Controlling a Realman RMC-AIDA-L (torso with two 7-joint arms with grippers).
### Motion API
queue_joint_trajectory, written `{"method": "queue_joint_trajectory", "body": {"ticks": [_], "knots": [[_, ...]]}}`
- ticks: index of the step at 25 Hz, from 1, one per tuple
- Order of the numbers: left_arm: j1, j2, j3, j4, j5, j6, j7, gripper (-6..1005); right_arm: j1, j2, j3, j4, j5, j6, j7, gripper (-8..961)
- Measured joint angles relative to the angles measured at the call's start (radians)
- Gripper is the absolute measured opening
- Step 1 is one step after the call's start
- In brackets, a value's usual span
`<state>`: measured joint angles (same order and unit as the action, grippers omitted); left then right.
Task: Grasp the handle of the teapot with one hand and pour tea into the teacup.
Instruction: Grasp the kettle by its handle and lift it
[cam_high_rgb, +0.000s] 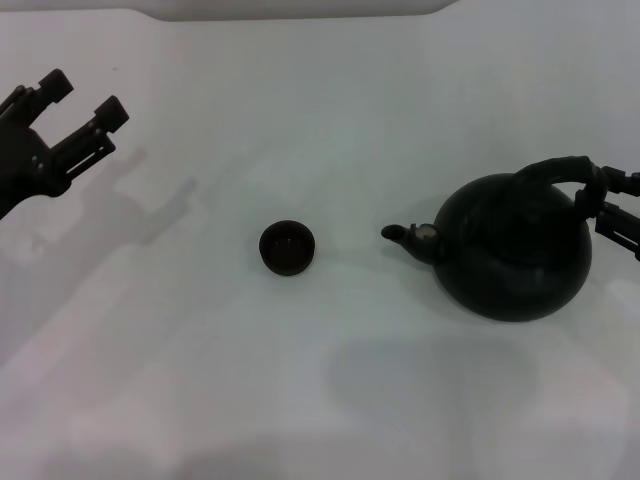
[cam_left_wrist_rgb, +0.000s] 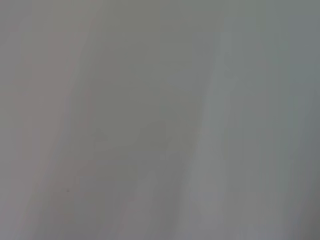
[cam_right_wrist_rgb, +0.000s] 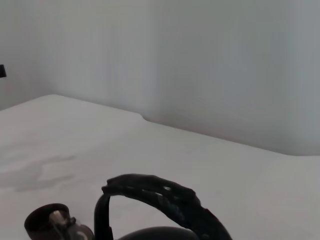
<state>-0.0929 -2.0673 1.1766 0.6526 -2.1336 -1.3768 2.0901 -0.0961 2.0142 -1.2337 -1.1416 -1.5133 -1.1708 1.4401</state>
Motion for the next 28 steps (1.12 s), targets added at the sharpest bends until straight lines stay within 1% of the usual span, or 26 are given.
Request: {"method": "queue_joint_trajectory", "body": {"ticks": [10, 13, 18, 21, 25, 28], "knots": [[-0.011, -0.002, 0.000, -0.017, 0.000, 0.011, 0.001, 865, 0.035, 0.005, -0.023, 0.035, 0.000, 0.008, -0.024, 371], [-0.012, -0.002, 0.000, -0.025, 0.000, 0.013, 0.001, 864, 0.045, 0.005, -0.024, 0.047, 0.000, 0.003, -0.025, 197], [-0.008, -0.002, 0.000, -0.025, -0.002, 0.013, 0.001, 862, 0.047, 0.003, -0.021, 0.043, 0.002, 0.000, -0.026, 142], [-0.007, -0.003, 0.000, -0.025, -0.002, 0.010, 0.001, 861, 0.049, 0.004, -0.023, 0.034, 0.027, -0.001, -0.027, 133], [-0.006, -0.004, 0.000, -0.028, -0.002, 0.010, 0.004, 862, 0.058, 0.007, -0.034, 0.027, 0.109, 0.007, -0.066, 124], [-0.004, -0.004, 0.000, -0.048, -0.006, 0.003, 0.036, 862, 0.067, 0.008, -0.072, 0.027, 0.187, 0.041, -0.130, 125]]}}
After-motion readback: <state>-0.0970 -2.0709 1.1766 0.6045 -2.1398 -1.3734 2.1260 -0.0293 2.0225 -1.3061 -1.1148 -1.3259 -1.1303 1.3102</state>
